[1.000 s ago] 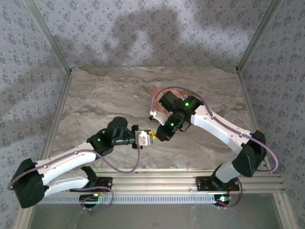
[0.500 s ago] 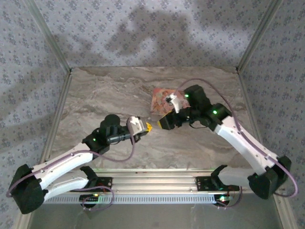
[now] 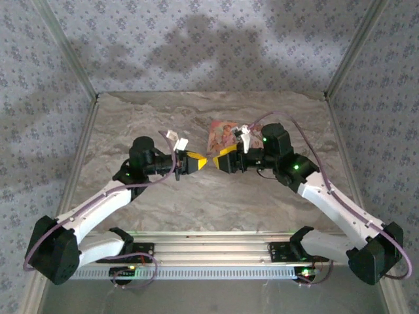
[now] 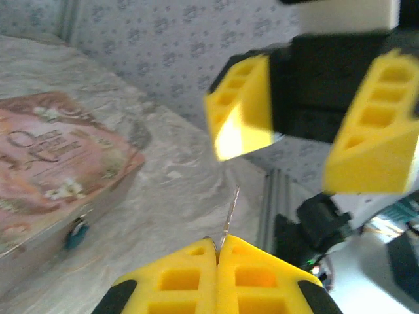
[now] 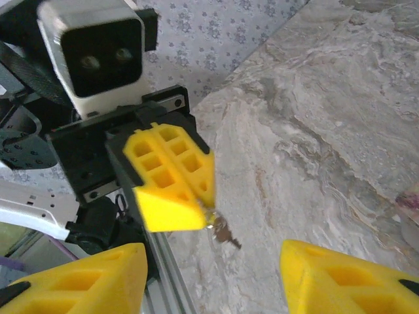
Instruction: Unlock the padlock with the key
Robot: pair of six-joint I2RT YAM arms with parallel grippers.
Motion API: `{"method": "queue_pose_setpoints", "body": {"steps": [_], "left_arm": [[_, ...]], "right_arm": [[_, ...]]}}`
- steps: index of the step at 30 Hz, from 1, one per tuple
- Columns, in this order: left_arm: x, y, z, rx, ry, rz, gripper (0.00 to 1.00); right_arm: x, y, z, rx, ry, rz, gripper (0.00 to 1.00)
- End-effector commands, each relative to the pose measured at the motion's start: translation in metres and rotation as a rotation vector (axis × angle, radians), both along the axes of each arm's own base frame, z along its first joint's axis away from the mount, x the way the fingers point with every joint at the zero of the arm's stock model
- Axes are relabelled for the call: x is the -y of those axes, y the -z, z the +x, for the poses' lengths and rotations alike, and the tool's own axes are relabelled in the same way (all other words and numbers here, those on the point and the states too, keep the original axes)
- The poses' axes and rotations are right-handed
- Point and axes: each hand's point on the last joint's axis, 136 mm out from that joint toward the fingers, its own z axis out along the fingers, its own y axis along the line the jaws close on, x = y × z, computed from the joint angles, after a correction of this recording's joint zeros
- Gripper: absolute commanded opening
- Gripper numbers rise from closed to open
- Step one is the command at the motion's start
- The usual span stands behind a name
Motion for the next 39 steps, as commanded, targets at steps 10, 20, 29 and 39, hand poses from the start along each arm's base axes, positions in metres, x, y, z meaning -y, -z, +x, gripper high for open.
{"method": "queue_pose_setpoints", "body": {"steps": [10,20,29,39], "left_arm": [[0.004,-0.045,-0.016,-0.007,0.117,-0.105,0.0],[0.004,-0.038,-0.017,-0.013,0.126,-0.082,0.0],[-0.019,-0.032,-0.011,0.049,0.01,0.006,0.52],[-0.004,-0.042,-0.014,0.063,0.08,-0.062,0.51]], "right_arm": [[-0.023,-0.021,0.001,0.052,-0.064,0.09,0.4],[-0.028,-0.027,-0.003,0.071,-0.104,0.107,0.0],[-0.017,-0.018,0.001,0.079,-0.062,-0.012,0.0],[-0.024,-0.015,-0.005,0.04,-0.132,-0.028,0.0]]}}
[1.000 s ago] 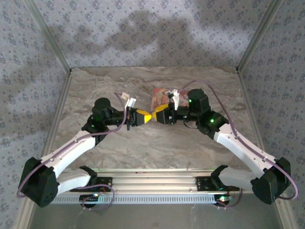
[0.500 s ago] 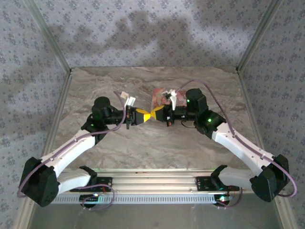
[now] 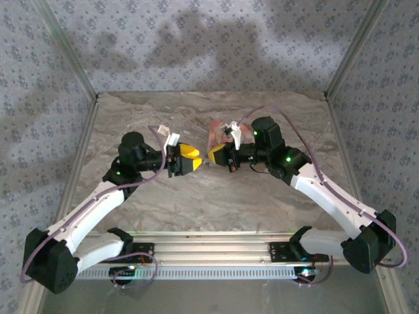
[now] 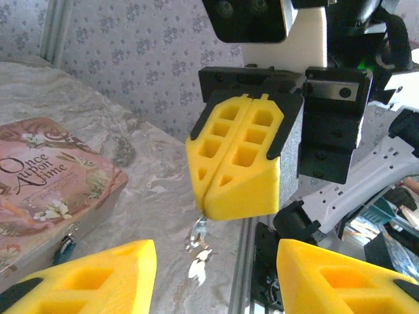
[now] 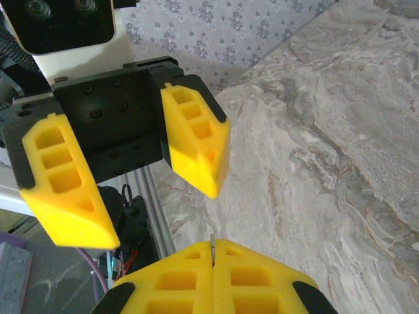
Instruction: Unlock the padlock with the key
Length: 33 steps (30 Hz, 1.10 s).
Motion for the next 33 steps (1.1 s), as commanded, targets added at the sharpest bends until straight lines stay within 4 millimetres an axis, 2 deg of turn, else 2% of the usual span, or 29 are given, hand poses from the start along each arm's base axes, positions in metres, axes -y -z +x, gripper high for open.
{"method": "queue_pose_setpoints", "body": {"steps": [1,5,9,16,23,26,29,33], "left_arm": [[0.013,-0.011,-0.007,0.035,0.067,-0.038,0.51],[0.023,-0.006,-0.009,0.012,0.115,-0.031,0.46],[0.023,0.001,-0.008,-0.001,0.113,-0.021,0.43],[0.021,0.001,-0.009,0.0,0.111,-0.024,0.2],[0.021,0.001,-0.009,-0.001,0.108,-0.023,0.13],[0.021,0.001,-0.009,0.001,0.107,-0.023,0.15],[0.02,0.002,-0.009,-0.005,0.104,-0.02,0.27],[0.021,0.002,-0.009,-0.004,0.106,-0.02,0.25]], "right_arm": [[-0.002,-0.009,-0.005,0.004,-0.044,0.006,0.0],[-0.002,-0.009,-0.006,0.0,-0.049,0.007,0.0],[0.0,-0.011,-0.007,0.005,-0.045,0.013,0.0],[0.003,-0.013,-0.008,0.003,-0.043,0.021,0.0],[0.002,-0.017,-0.007,0.005,-0.042,0.045,0.0],[0.003,-0.016,-0.006,0.004,-0.035,0.042,0.0],[0.005,-0.016,-0.005,0.006,-0.029,0.043,0.0],[0.006,-0.015,-0.005,0.002,-0.029,0.042,0.0]]}}
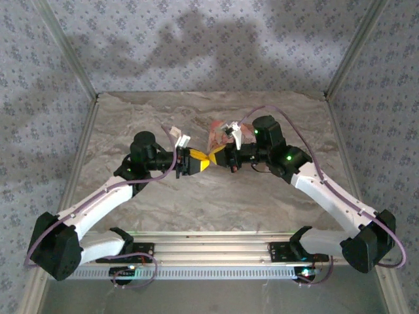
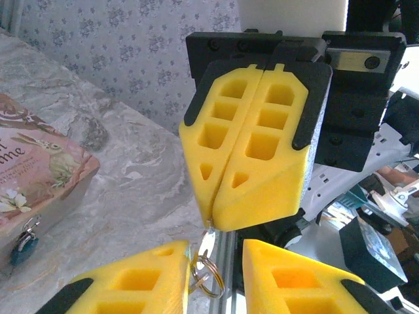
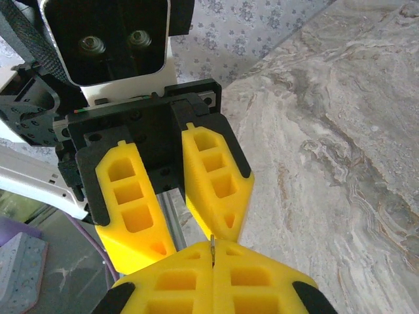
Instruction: Unlock the padlock with the key
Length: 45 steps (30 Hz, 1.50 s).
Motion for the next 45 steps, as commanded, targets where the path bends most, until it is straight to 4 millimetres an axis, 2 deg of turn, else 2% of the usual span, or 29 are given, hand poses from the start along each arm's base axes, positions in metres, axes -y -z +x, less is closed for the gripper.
{"method": "queue_pose_setpoints", "body": {"steps": [1,7,16,20,22,24,28,30,36,41,42,43,45], "left_arm": [[-0.001,-0.014,-0.005,0.051,0.022,-0.029,0.24],[-0.001,-0.013,-0.004,0.05,0.022,-0.024,0.19],[0.001,-0.02,-0.002,0.063,0.026,-0.033,0.22],[0.002,-0.02,-0.002,0.061,0.031,-0.032,0.08],[0.002,-0.02,-0.002,0.058,0.033,-0.033,0.06],[0.002,-0.02,-0.001,0.058,0.031,-0.034,0.08],[0.002,-0.02,-0.001,0.058,0.03,-0.034,0.22],[0.002,-0.021,-0.002,0.06,0.031,-0.035,0.23],[0.002,-0.019,-0.002,0.057,0.036,-0.033,0.01],[0.001,-0.016,-0.002,0.06,0.029,-0.032,0.0],[0.001,-0.013,0.0,0.056,0.015,-0.025,0.0],[0.0,-0.008,0.003,0.05,-0.008,-0.011,0.0],[-0.002,0.005,0.008,0.034,-0.051,0.024,0.0]], "right_arm": [[0.003,-0.016,-0.002,0.029,0.001,0.035,0.0],[0.004,-0.017,-0.001,0.031,0.005,0.041,0.0],[0.0,-0.015,-0.004,0.019,-0.019,0.046,0.0],[0.001,-0.015,-0.003,0.021,-0.017,0.045,0.0],[0.0,-0.015,-0.004,0.018,-0.023,0.045,0.0],[0.0,-0.014,-0.004,0.012,-0.024,0.042,0.0],[-0.001,-0.012,-0.004,0.01,-0.026,0.041,0.0],[-0.001,-0.011,-0.004,0.009,-0.027,0.04,0.0],[-0.001,-0.011,-0.005,0.006,-0.029,0.04,0.0],[0.002,-0.008,0.0,0.001,0.005,0.029,0.0],[0.003,-0.007,0.002,-0.004,0.025,0.024,0.05],[0.005,-0.007,0.005,-0.011,0.045,0.021,0.16],[0.009,-0.007,0.009,-0.015,0.073,0.02,0.28]]}}
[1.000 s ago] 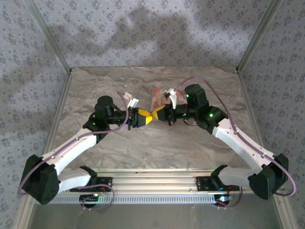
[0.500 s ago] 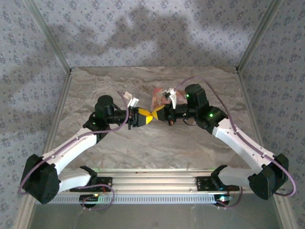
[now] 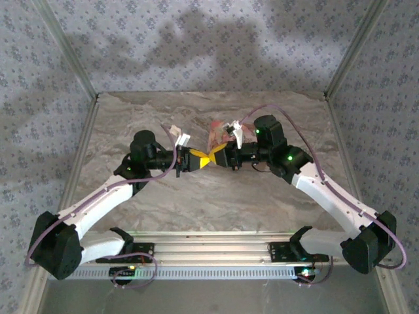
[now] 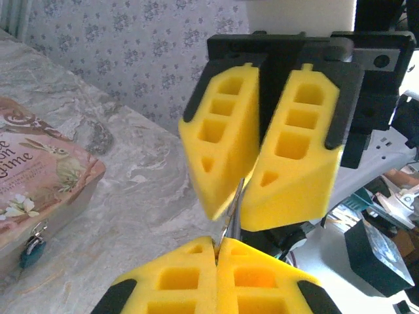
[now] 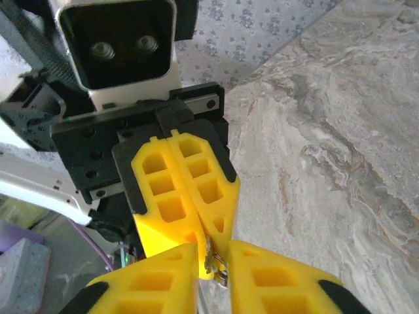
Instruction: Unlock the padlock with the key
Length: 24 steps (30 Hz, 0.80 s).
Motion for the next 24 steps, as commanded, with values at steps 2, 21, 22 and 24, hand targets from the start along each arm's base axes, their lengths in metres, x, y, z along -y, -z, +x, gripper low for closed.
{"method": "queue_pose_setpoints", "body": {"steps": [2,21,22,24], "left_arm": [[-0.006,0.019,0.008,0.004,-0.078,0.046,0.0],[-0.043,0.123,0.021,-0.16,-0.366,0.219,0.0],[-0.043,0.124,0.02,-0.154,-0.366,0.225,0.0],[-0.045,0.125,0.019,-0.145,-0.367,0.239,0.0]], "right_arm": [[0.012,-0.002,0.011,-0.017,0.098,-0.005,0.47],[0.11,0.179,0.064,-0.201,0.98,-0.589,0.57],[0.112,0.186,0.066,-0.203,1.012,-0.612,0.57],[0.113,0.198,0.07,-0.214,1.048,-0.628,0.57]]}}
